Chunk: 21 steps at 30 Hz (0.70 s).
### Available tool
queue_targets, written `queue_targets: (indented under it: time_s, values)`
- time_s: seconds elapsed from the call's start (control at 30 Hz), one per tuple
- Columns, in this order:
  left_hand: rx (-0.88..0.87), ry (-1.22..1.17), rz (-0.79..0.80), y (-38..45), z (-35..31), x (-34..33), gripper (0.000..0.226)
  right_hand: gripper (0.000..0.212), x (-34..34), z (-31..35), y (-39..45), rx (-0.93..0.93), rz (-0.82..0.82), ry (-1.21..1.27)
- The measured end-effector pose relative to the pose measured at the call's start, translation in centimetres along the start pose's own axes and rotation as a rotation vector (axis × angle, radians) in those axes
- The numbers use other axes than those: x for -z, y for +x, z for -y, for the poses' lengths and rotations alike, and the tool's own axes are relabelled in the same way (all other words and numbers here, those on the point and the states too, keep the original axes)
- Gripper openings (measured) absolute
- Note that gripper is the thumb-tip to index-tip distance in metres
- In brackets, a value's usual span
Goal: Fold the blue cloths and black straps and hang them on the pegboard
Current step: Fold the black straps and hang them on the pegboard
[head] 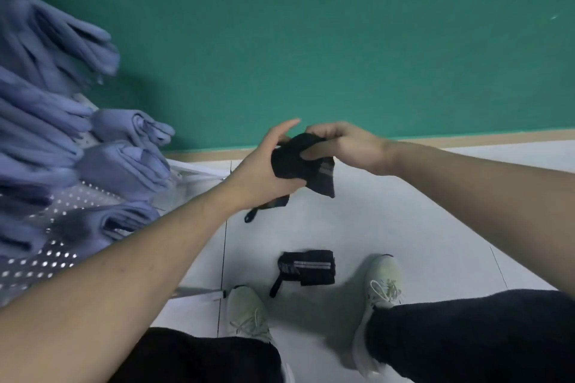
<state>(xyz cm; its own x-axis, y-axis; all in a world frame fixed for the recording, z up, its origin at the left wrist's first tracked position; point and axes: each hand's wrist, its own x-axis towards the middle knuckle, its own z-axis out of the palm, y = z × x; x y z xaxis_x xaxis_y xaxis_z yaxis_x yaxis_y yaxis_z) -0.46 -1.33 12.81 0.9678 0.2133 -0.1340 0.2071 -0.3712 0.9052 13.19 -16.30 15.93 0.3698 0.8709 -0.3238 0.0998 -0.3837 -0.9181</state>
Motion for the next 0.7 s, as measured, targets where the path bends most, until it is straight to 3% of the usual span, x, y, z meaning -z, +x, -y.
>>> queue_targets:
  time_s: [0.1, 0.23, 0.3, 0.43, 0.57, 0.7]
  values:
    - [-0.065, 0.057, -0.003, -1.3, -1.9, 0.9, 0.094, 0.008, 0.2, 2.5, -2.0, 0.02, -0.014, 0.113]
    - [0.024, -0.059, -0.096, -2.8, -3.8, 1.0, 0.045, 0.011, 0.1, 4.5, -4.2, 0.018, -0.033, 0.348]
    - [0.106, -0.116, -0.179, -3.6, -4.7, 0.8, 0.031, 0.007, -0.1, 5.1, -5.1, 0.013, -0.048, 0.386]
    - [0.182, -0.338, -0.297, -4.8, -7.3, 0.4, 0.02, 0.013, -0.9, 5.6, -6.4, -0.014, -0.157, 0.236]
    - [0.196, -0.343, -0.328, -5.6, -9.1, 0.4, 0.018, 0.014, -1.8, 5.8, -7.5, -0.027, -0.181, 0.1]
    - [0.192, -0.367, -0.361, -5.8, -10.0, 0.4, 0.013, 0.015, -2.1, 6.4, -8.0, -0.073, -0.237, 0.269]
